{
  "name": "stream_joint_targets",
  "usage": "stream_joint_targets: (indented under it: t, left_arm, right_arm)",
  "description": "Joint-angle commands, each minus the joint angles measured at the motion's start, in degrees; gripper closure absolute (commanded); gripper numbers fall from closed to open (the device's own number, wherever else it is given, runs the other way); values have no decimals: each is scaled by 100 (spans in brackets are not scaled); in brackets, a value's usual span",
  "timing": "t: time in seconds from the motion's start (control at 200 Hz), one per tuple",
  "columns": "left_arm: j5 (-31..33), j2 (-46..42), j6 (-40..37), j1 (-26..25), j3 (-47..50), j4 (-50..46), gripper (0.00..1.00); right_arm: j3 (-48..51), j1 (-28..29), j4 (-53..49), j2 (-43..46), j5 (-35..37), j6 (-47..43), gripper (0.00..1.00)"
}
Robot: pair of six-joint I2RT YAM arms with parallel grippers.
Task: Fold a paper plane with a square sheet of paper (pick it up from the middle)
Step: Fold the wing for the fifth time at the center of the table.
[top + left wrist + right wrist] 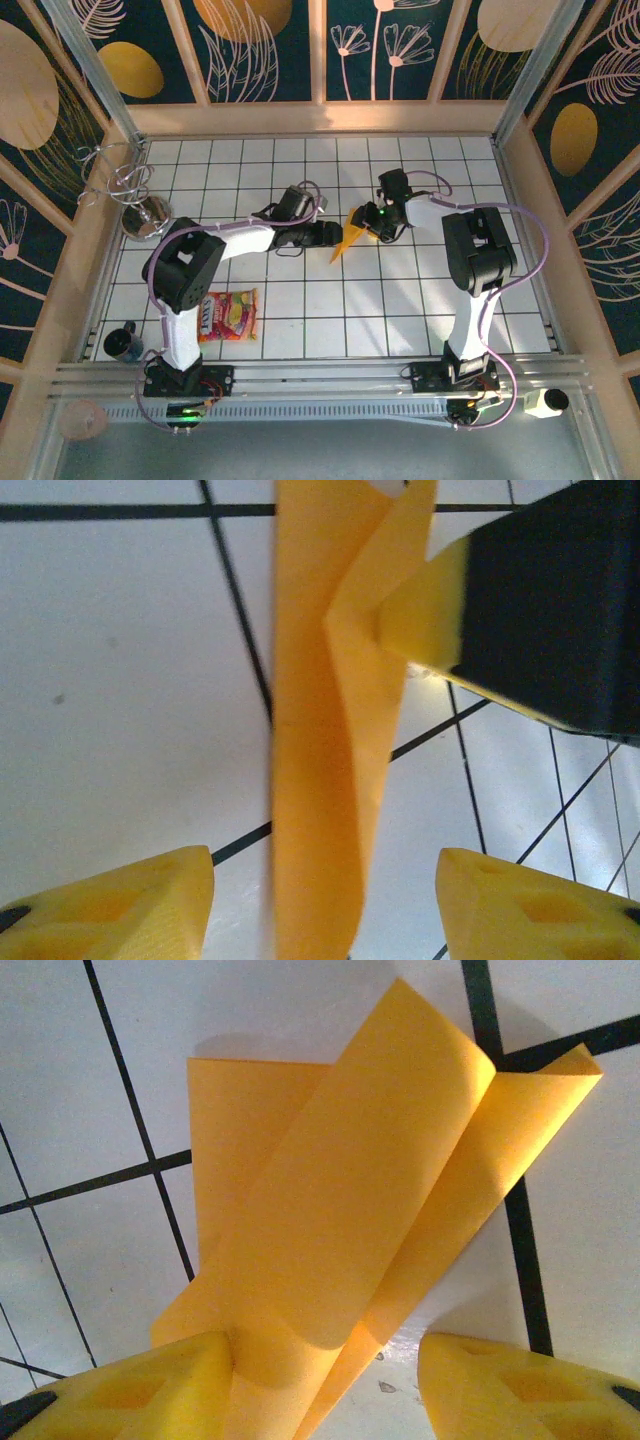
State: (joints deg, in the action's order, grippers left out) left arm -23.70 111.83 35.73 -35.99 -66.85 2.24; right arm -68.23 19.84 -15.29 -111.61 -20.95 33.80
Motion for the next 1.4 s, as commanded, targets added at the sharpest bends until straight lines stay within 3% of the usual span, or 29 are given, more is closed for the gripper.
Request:
stream_joint_targets:
  t: [0.0, 0.42, 0.726, 1.011, 1.176, 1.396]
  left_arm:
    - [207, 191, -285, -88, -252, -380, 39]
    - [377, 686, -424, -295, -636, -865, 43]
    - [399, 829, -535, -302, -680, -1006, 65]
    - [484, 918, -485, -299, -715, -1066, 73]
    - [473, 885, -461, -296, -759, -1077, 70]
    - [384, 571, -636, -304, -666, -983, 55]
  right_arm:
    - [104, 173, 209, -613, 183, 83, 45]
    - [48, 171, 132, -675, 179, 143, 46]
    - [29, 170, 61, -780, 222, 170, 46]
    - [55, 171, -11, -849, 301, 119, 49]
    - [55, 173, -60, -925, 446, 117, 51]
    - [40, 174, -114, -1013, 647, 268, 53]
